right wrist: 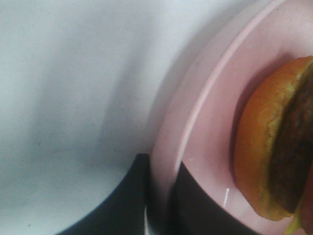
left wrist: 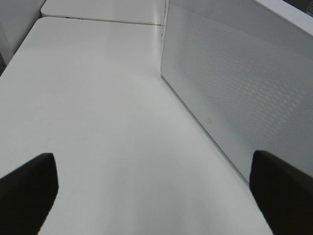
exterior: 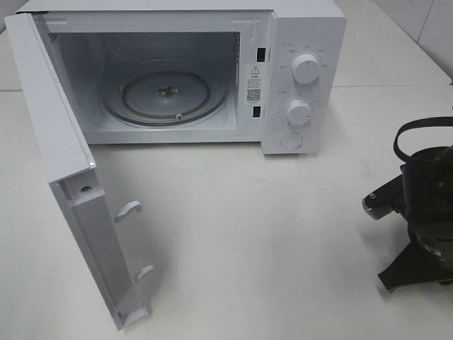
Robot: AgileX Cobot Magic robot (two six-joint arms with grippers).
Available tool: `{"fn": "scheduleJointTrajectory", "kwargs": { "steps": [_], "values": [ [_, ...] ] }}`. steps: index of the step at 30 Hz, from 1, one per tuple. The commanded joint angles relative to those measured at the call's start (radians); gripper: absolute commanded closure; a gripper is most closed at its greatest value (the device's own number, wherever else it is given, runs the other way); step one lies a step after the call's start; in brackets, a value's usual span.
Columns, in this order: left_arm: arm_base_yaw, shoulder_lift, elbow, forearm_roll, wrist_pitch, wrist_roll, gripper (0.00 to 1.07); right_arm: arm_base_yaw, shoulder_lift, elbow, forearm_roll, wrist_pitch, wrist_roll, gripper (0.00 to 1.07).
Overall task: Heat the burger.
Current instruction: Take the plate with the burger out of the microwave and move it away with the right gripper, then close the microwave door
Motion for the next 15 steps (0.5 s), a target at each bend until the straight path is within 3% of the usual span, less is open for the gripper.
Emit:
{"fn": "scheduleJointTrajectory", "kwargs": {
  "steps": [1, 6, 7, 8, 9, 10, 12, 13, 15],
  "values": [
    [0.004, -0.016, 0.003, -0.003, -0.005, 0.000, 0.07, -0.009, 0.014, -0.002, -0.035, 0.035, 0.043, 1.00],
    [0.004, -0.016, 0.003, -0.003, -0.005, 0.000, 0.07, -0.007, -0.001, -0.002, -0.035, 0.035, 0.039, 0.89],
    [0.004, -0.016, 0.003, -0.003, -0.005, 0.000, 0.07, -0.006, -0.023, -0.002, -0.031, 0.035, 0.033, 0.80],
    [0.004, -0.016, 0.003, -0.003, -0.005, 0.000, 0.07, -0.006, -0.023, -0.002, -0.031, 0.035, 0.033, 0.80],
    [0.004, -0.016, 0.003, -0.003, -0.005, 0.000, 0.07, -0.006, -0.059, -0.002, -0.011, 0.035, 0.021, 0.70],
    [0.004, -0.016, 0.003, -0.003, -0.005, 0.000, 0.07, -0.006, -0.059, -0.002, -0.011, 0.035, 0.021, 0.70],
    [0.004, -0.016, 0.003, -0.003, -0.005, 0.000, 0.07, -0.006, -0.118, -0.002, 0.024, 0.035, -0.006, 0.56],
    [0.004, -0.016, 0.003, -0.003, -0.005, 0.000, 0.07, -0.006, -0.118, -0.002, 0.024, 0.035, -0.006, 0.56],
    [0.004, -0.016, 0.003, -0.003, -0.005, 0.000, 0.07, -0.006, -0.196, -0.002, 0.074, 0.006, -0.034, 0.45]
  ]
}}
